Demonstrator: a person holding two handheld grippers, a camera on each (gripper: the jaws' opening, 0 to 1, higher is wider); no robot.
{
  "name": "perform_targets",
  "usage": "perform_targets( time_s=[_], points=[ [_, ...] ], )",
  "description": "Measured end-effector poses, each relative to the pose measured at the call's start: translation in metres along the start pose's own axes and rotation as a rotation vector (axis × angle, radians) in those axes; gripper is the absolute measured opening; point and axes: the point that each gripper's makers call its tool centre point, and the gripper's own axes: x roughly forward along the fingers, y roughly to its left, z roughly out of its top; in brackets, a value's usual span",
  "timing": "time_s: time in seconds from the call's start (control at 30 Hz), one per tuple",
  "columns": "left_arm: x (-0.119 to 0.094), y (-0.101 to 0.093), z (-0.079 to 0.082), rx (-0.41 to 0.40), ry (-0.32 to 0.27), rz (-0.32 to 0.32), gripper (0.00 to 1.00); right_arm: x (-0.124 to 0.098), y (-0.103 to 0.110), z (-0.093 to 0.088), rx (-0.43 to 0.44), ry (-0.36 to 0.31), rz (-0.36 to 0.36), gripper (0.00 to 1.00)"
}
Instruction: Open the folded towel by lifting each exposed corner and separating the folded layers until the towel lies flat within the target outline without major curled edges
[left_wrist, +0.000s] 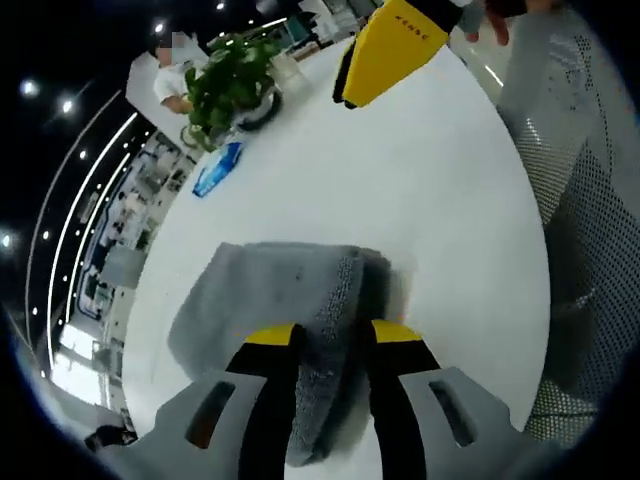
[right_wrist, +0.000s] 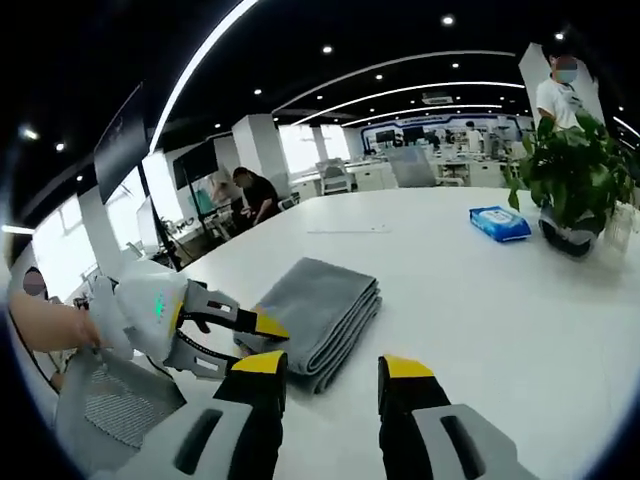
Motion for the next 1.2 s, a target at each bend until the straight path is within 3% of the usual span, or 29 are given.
perform_targets(
  time_s=[0.4, 0.57, 0.63, 0.73, 0.93, 1.03, 1.13, 1.2],
  points=[
    [-0.004, 0.006, 0.009, 0.125, -0.014, 0.06, 0.06, 0.007, 0.0, -0.012, 0.056, 0.045, 0.018, 0.31],
    [-0.016, 0.0, 0.028, 0.106, -0.066, 0.08, 0.06, 0.009, 0.006, -0.008, 0.259, 0.006, 0.086, 0.35],
    [-0.022, -0.003, 0.034, 0.094, -0.086, 0.089, 0.06, 0.009, 0.006, -0.006, 0.389, -0.013, 0.121, 0.39],
    [-0.033, -0.001, 0.044, 0.03, -0.124, 0.111, 0.05, 0.007, 0.009, -0.001, 0.721, -0.044, 0.219, 0.4],
    [-0.052, 0.001, 0.052, 0.045, -0.147, 0.131, 0.05, 0.008, 0.022, -0.008, 1.061, 0.006, 0.338, 0.45],
    [-0.061, -0.007, 0.054, 0.087, -0.158, 0.118, 0.05, 0.013, 0.026, -0.016, 1.116, 0.056, 0.349, 0.45],
    [-0.067, -0.023, 0.059, 0.145, -0.185, 0.058, 0.05, 0.023, 0.029, -0.019, 1.097, 0.08, 0.332, 0.43],
    [-0.068, -0.029, 0.059, 0.173, -0.175, 0.049, 0.05, 0.031, 0.027, -0.02, 1.092, 0.08, 0.311, 0.37]
  ],
)
